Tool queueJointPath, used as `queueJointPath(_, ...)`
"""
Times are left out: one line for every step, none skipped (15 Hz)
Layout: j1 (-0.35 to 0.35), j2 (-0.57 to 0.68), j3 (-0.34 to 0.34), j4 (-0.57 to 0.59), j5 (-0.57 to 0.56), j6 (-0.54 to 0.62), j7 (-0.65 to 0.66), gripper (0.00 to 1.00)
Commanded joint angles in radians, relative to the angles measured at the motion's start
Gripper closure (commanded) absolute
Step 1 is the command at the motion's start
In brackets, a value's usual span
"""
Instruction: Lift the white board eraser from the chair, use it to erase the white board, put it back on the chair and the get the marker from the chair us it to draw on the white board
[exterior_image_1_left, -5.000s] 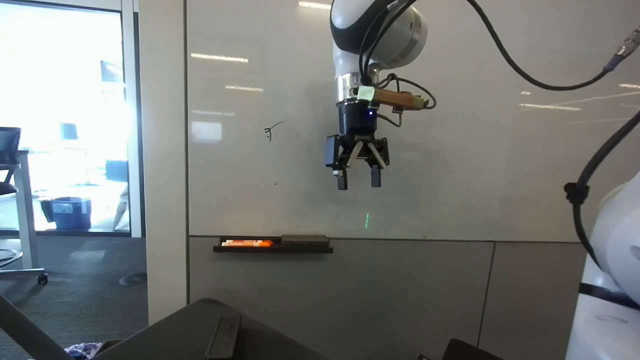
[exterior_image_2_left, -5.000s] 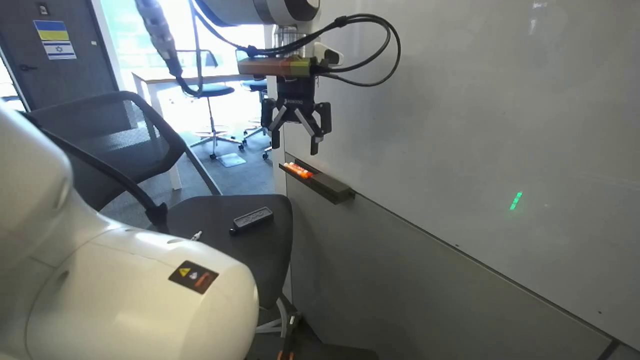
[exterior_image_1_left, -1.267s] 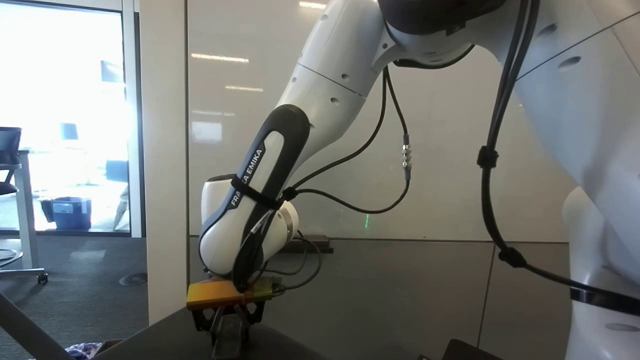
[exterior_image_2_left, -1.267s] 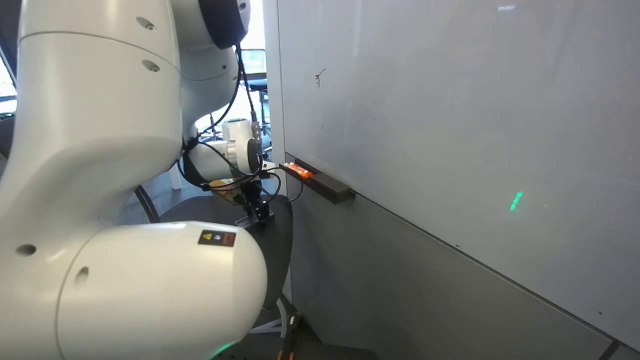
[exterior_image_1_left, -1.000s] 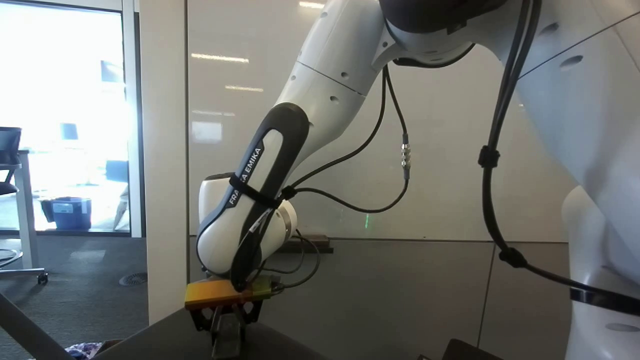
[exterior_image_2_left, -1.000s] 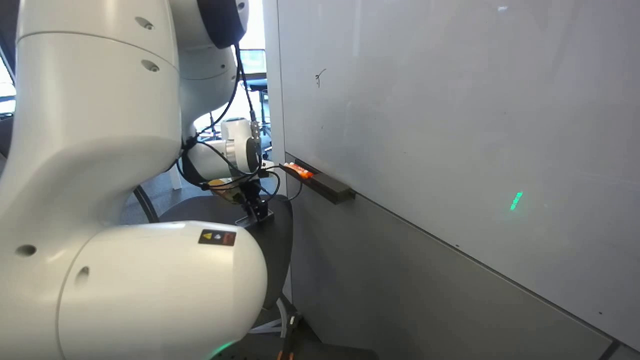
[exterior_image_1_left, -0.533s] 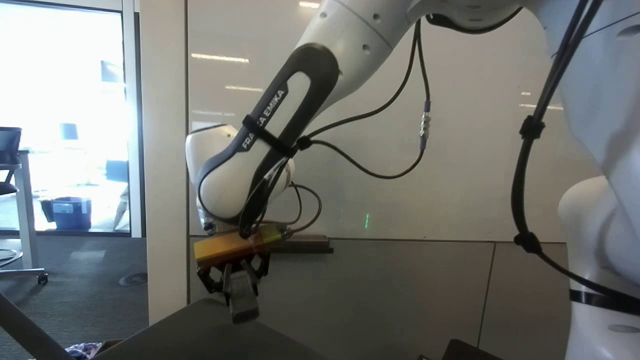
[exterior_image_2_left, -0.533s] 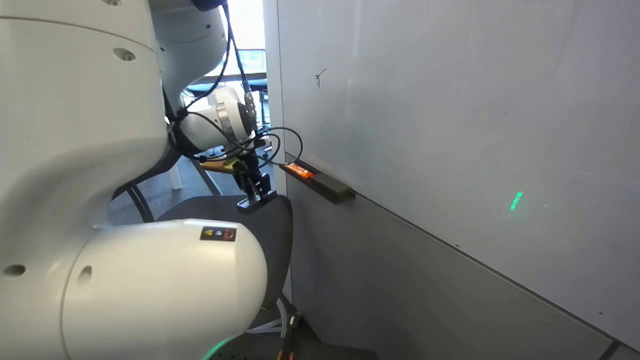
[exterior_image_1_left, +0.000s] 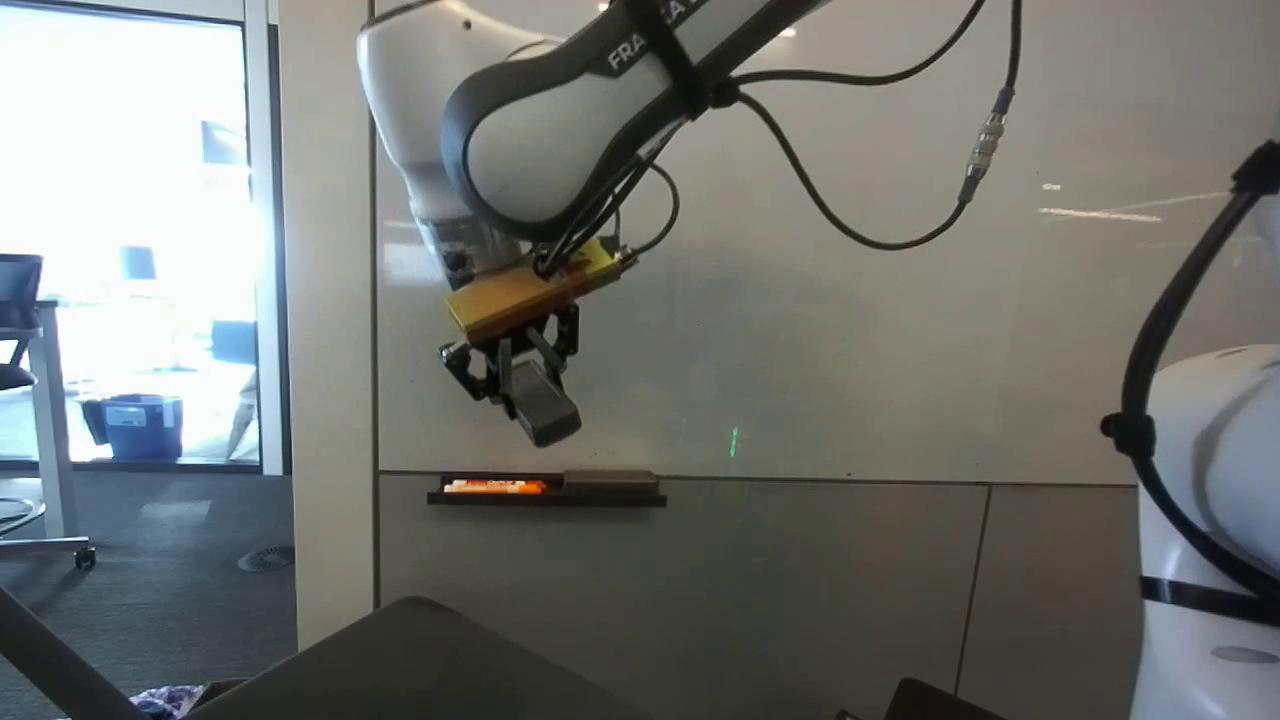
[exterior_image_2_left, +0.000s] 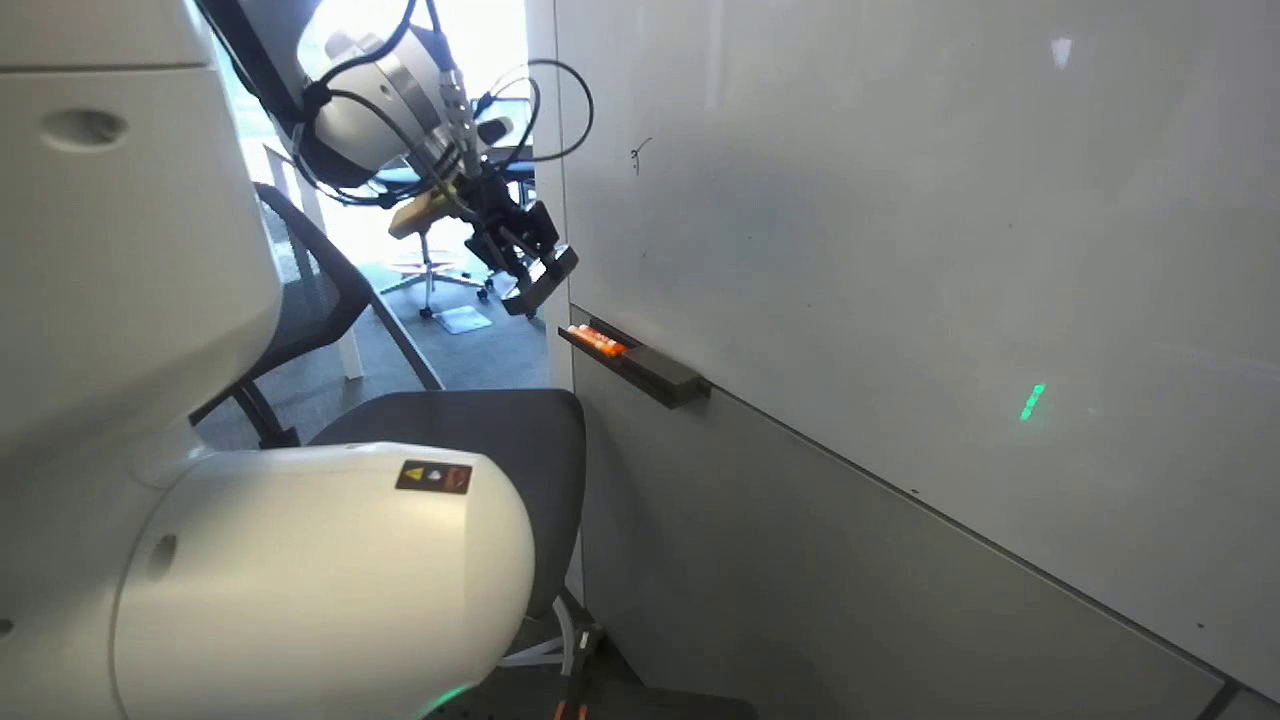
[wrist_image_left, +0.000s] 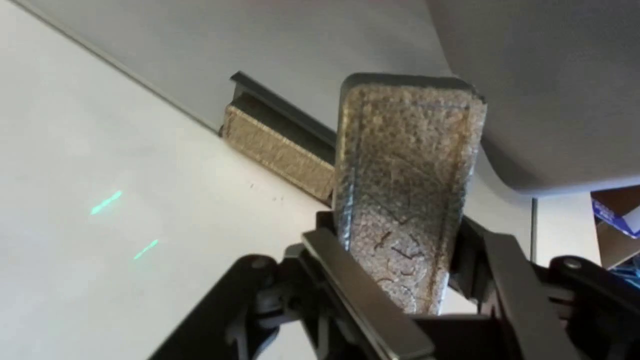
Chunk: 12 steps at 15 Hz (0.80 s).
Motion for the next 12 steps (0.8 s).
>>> queueJointPath(-0.055, -0.114, 0.103, -0.011, -0.162, -0.034, 0.037, 0.69)
queueJointPath(-0.064, -0.14, 0.123, -0.013, -0.204, -0.03, 0.049, 0.69)
queueJointPath(-0.075, -0.156, 0.14, -0.011, -0.25, -0.027, 0.065, 0.69)
queueJointPath(-0.092, -0.157, 0.148, -0.005, -0.305, -0.008, 0.085, 0.69)
queueJointPath(-0.103, -0.16, 0.157, -0.004, -0.362, 0.004, 0.111, 0.69)
queueJointPath(-0.116, -0.153, 0.161, 0.003, -0.426, 0.015, 0.141, 0.69)
queueJointPath(-0.125, -0.146, 0.162, 0.009, -0.478, 0.024, 0.172, 0.69)
queueJointPath(-0.132, -0.137, 0.159, 0.015, -0.522, 0.031, 0.203, 0.69)
queueJointPath(-0.138, -0.128, 0.157, 0.02, -0.573, 0.036, 0.241, 0.69)
queueJointPath(-0.143, -0.115, 0.152, 0.025, -0.609, 0.047, 0.278, 0.69)
queueJointPath(-0.148, -0.105, 0.148, 0.025, -0.645, 0.058, 0.32, 0.69)
queueJointPath(-0.153, -0.093, 0.143, 0.027, -0.678, 0.068, 0.365, 0.69)
